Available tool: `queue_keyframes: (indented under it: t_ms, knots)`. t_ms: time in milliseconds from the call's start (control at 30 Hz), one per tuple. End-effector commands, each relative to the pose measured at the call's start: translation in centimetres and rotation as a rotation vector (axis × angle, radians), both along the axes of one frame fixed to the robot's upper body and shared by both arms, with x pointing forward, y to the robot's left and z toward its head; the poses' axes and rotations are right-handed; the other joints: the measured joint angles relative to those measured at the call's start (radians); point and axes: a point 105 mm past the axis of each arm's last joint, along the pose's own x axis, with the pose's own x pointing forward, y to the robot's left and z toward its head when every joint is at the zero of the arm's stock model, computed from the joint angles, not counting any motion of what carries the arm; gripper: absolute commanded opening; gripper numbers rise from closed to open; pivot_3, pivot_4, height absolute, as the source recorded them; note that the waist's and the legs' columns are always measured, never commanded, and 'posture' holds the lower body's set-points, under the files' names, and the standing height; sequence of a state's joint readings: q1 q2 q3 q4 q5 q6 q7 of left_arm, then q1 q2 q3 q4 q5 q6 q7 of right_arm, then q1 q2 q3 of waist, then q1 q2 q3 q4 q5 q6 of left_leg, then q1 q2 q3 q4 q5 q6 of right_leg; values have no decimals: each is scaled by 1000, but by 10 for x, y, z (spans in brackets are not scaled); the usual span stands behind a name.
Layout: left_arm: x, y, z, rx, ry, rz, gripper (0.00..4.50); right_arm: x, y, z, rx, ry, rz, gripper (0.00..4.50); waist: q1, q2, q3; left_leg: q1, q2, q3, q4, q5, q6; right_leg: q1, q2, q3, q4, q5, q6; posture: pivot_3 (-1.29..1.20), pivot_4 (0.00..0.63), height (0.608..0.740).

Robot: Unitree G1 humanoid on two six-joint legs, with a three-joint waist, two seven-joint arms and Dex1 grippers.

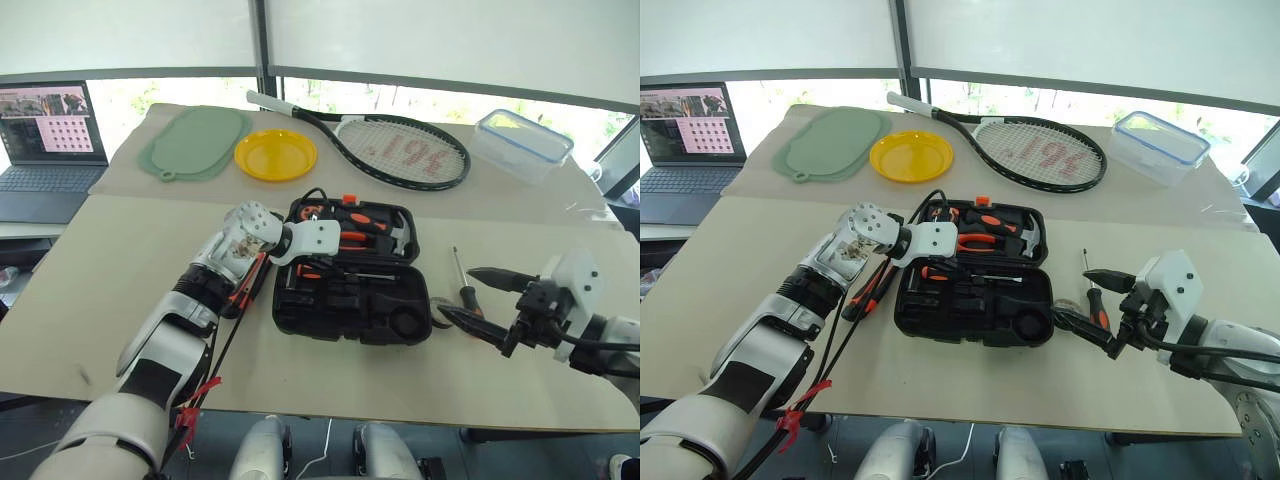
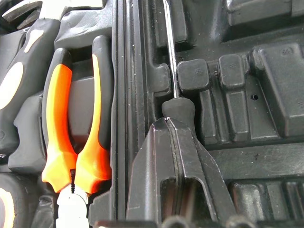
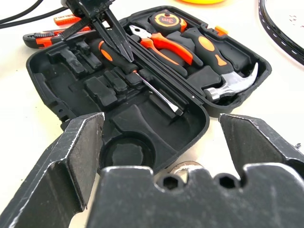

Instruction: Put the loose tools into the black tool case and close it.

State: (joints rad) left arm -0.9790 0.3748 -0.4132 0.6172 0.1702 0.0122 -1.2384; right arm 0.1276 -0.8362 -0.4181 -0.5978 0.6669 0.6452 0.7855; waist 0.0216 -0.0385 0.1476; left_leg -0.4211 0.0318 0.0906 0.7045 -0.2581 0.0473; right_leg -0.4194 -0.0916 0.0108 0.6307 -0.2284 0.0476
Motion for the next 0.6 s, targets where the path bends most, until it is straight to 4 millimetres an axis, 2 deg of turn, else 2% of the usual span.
queue_keyframes:
  t_ms: [33,133,300,333,400,467,500,600]
  knots:
    - [3,15,32,-158,39,81,29,3,-2,7,-31,-47,0,4500,-5,0,0,-1,0,0,0,0,0,-1,0,0,0,0,0,0,150,738]
    - [-9,35,66,-356,150,132,748,6,-10,3,-67,-36,-26,4500,-17,1,1,-3,1,0,0,0,0,-4,1,1,1,0,0,0,150,738]
    - [-44,71,97,-518,233,149,2623,5,-26,1,-76,-11,-94,4500,-22,1,1,-2,2,0,-1,0,0,-3,0,1,0,0,0,0,150,738]
    - [-55,80,103,-544,259,153,2929,1,-31,1,-69,0,-114,4500,-22,1,1,-2,2,0,-1,0,0,-3,0,1,0,0,0,0,150,738]
    - [-79,95,109,-576,315,146,3711,-13,-54,-2,-52,56,-201,4500,-17,2,1,-2,2,0,-1,0,0,-3,-1,1,0,0,0,0,150,738]
    - [-92,97,111,-587,344,134,4330,-27,-73,-7,-51,103,-266,4500,-6,1,1,-2,2,0,-1,0,0,-2,-1,0,0,-1,1,0,150,738]
    - [-95,95,111,-591,350,130,4458,-33,-80,-9,-55,123,-293,4500,0,1,1,-2,2,-1,-1,0,0,-1,-1,-1,0,-1,1,0,150,738]
    - [-97,88,111,-598,345,129,4458,-52,-105,-18,-59,190,-398,4500,11,1,1,0,1,-2,1,1,2,3,-1,0,-1,0,2,0,150,738]
